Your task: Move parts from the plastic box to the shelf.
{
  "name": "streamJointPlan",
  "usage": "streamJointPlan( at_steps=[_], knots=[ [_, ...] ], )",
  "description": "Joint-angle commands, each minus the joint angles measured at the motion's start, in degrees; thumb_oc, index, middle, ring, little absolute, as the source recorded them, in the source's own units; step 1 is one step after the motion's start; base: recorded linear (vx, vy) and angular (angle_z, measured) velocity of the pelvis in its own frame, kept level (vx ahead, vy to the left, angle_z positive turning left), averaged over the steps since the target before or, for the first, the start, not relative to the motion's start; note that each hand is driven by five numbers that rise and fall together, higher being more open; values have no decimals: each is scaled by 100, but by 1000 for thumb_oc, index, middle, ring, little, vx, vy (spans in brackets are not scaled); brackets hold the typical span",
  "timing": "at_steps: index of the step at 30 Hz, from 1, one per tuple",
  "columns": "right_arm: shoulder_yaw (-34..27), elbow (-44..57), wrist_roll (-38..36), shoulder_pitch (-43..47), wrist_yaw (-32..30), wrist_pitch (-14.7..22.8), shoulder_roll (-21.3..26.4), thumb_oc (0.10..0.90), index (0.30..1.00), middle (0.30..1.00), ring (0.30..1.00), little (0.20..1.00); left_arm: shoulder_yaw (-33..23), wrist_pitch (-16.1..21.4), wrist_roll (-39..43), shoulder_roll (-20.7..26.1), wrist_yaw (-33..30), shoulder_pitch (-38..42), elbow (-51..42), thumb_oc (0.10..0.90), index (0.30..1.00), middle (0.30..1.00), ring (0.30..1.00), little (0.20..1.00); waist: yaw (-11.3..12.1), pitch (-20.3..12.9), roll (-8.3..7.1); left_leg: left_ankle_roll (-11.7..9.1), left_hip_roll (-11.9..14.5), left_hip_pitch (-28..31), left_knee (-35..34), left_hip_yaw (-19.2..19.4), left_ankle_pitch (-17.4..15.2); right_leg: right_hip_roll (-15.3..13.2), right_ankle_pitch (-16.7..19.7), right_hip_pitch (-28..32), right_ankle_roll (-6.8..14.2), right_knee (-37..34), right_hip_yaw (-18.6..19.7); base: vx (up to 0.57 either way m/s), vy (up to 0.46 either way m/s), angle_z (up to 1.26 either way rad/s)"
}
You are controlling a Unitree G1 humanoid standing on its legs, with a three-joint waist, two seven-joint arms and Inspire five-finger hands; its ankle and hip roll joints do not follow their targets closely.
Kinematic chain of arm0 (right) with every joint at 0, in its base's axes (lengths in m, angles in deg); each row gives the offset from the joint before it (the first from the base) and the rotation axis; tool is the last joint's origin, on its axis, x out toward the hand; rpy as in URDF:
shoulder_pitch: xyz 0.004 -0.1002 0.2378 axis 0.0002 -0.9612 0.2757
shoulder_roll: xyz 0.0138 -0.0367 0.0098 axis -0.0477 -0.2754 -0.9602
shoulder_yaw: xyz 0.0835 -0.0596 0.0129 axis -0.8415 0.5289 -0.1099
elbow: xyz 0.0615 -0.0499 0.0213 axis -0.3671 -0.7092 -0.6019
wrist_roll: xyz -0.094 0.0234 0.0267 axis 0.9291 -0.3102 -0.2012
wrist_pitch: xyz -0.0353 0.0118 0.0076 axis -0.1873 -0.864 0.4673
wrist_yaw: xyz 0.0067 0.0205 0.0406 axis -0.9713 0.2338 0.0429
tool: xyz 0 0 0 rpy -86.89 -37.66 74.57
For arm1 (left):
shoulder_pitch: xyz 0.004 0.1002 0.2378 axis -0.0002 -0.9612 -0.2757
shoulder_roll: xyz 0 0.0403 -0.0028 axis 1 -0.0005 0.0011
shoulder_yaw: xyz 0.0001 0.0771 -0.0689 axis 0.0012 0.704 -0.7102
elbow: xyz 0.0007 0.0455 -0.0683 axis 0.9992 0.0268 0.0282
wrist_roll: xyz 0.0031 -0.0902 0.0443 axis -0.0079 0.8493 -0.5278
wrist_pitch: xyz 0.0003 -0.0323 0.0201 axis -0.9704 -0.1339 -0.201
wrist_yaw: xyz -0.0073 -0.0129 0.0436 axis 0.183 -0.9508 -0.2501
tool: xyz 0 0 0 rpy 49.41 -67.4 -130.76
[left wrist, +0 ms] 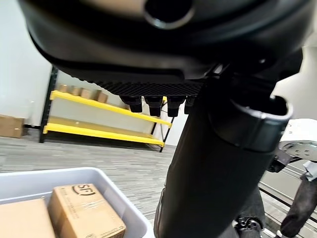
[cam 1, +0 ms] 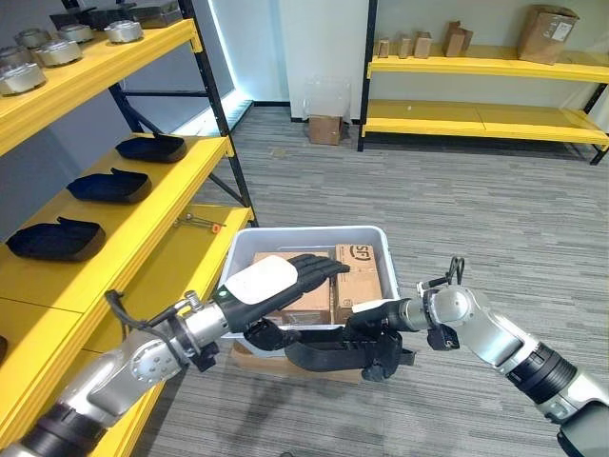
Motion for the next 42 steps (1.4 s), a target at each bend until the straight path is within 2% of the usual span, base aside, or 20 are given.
streamJointPlan(
  at_steps=[1,6,12,15,16,17,18,19,20,22,23,24,25,29,32,33,34,37,40,42],
  knots=[
    [84,370,-178,1139,-259,330,-147,400,300,300,300,300,154,-101,39,-95,-585,786,23,900,1000,1000,1000,1000,-29,-324,-311,-186,448,-52,-92,145,-3,-652,122,467,436,-450,-245,-16,-1,-3],
    [129,370,-164,1130,-484,396,-370,400,300,300,300,300,589,-254,-353,-329,-782,1065,167,900,1000,1000,1000,1000,-68,-337,-317,-176,472,-35,-90,178,-10,-662,136,442,440,-446,-226,-17,0,-6],
    [54,224,40,1042,-665,251,-359,400,300,300,300,300,470,-600,-644,-363,-1046,848,275,900,1000,1000,1000,1000,-42,-341,-312,-200,485,-29,-93,225,-4,-699,159,449,466,-475,-254,0,0,0],
    [-98,125,221,902,-686,204,-198,400,300,300,300,300,105,-948,-963,-236,-1575,560,367,900,1000,1000,1000,1000,-4,-330,-316,-211,491,-35,-94,242,6,-719,164,455,473,-480,-293,0,0,0],
    [-230,95,305,766,-653,171,-83,400,300,300,300,300,-226,-1105,-1082,-126,-1901,397,441,900,1000,1000,1000,1000,29,-327,-317,-214,486,-40,-95,226,12,-720,174,452,473,-487,-300,0,0,0],
    [-250,103,325,742,-642,166,-70,400,300,300,300,300,-291,-1113,-1124,-107,-1968,348,440,900,1000,1000,1000,1000,28,-328,-319,-215,486,-40,-95,225,13,-721,175,453,472,-488,-302,0,0,0],
    [-465,76,468,534,-602,155,112,400,300,300,300,300,-864,-1365,-1174,34,-2365,95,532,900,1000,1000,1000,1000,79,-318,-321,-218,478,-51,-95,193,15,-723,182,454,469,-503,-312,0,0,0],
    [-495,77,492,502,-593,148,134,400,300,300,300,300,-957,-1427,-1185,52,-2428,43,524,900,1000,1000,1000,1000,77,-318,-324,-218,477,-51,-94,186,15,-722,184,454,469,-505,-312,0,0,0],
    [-705,-15,640,341,-528,155,250,400,300,300,300,300,-1504,-1571,-1203,142,-2706,-173,586,900,1000,1000,1000,1000,119,-310,-334,-215,470,-56,-90,147,19,-716,184,455,461,-508,-311,0,0,0],
    [-890,-137,735,188,-485,148,363,400,300,300,300,300,-2177,-1536,-1291,246,-2973,-492,640,900,1000,1000,1000,1000,163,-295,-354,-224,473,-66,-82,112,37,-721,183,461,457,-496,-333,1,-1,3],
    [-881,-134,737,194,-482,148,354,400,300,300,300,300,-2214,-1533,-1292,247,-2973,-532,622,900,1000,1000,1000,1000,149,-295,-358,-224,473,-66,-81,111,37,-722,182,461,457,-494,-333,3,-4,6],
    [-947,-270,778,166,-498,110,450,400,300,300,300,300,-2609,-1560,-1338,340,-3194,-715,682,900,1000,1000,1000,1000,204,-275,-374,-232,478,-84,-64,81,47,-733,175,460,452,-470,-368,2,-3,7],
    [-949,-314,778,174,-501,102,464,400,300,300,300,300,-2695,-1564,-1323,361,-3230,-762,688,900,1000,1000,1000,1000,210,-271,-380,-234,478,-88,-60,75,48,-735,173,461,450,-463,-377,5,-4,4],
    [-964,-606,661,339,-544,18,638,400,300,300,300,300,-3283,-1426,-1175,474,-3476,-1071,756,900,1000,1000,1000,1000,290,-270,-433,-237,472,-90,-76,24,63,-742,159,483,442,-439,-448,13,-6,8],
    [-957,-864,466,537,-614,79,679,400,300,300,300,300,-3388,-823,-1042,507,-3202,-1143,752,900,1000,1000,1000,1000,308,-274,-453,-227,462,-87,-80,2,53,-733,153,492,431,-433,-456,12,-6,10],
    [-949,-885,423,554,-649,102,676,400,300,300,300,300,-3404,-784,-1022,506,-3177,-1153,750,900,1000,1000,1000,1000,307,-273,-454,-228,463,-86,-80,4,53,-733,154,492,431,-434,-455,0,0,0],
    [-966,-977,134,716,-596,135,710,400,300,300,300,300,-3379,-405,-884,527,-2870,-1187,657,900,1000,1000,1000,1000,317,-286,-463,-224,455,-85,-80,4,47,-726,158,498,423,-443,-455,0,0,0],
    [-960,-949,-31,911,-406,253,700,400,300,300,300,300,-3201,156,-1009,513,-2559,-1209,616,900,1000,1000,1000,1000,291,-287,-450,-222,465,-79,-75,32,40,-722,172,492,423,-461,-423,0,0,0],
    [-935,-826,-132,960,-391,314,638,400,300,300,300,300,-2998,369,-859,461,-2279,-1180,598,900,1000,1000,1000,1000,272,-291,-421,-216,458,-65,-78,47,33,-710,189,499,421,-493,-388,2,10,-6],
    [-883,-659,-197,988,-433,351,430,400,300,300,300,300,-2639,655,-906,385,-2036,-1074,613,900,1000,1000,1000,1000,241,-286,-386,-206,449,-61,-80,57,17,-707,200,486,423,-508,-346,-2,9,-2]
  ],
)
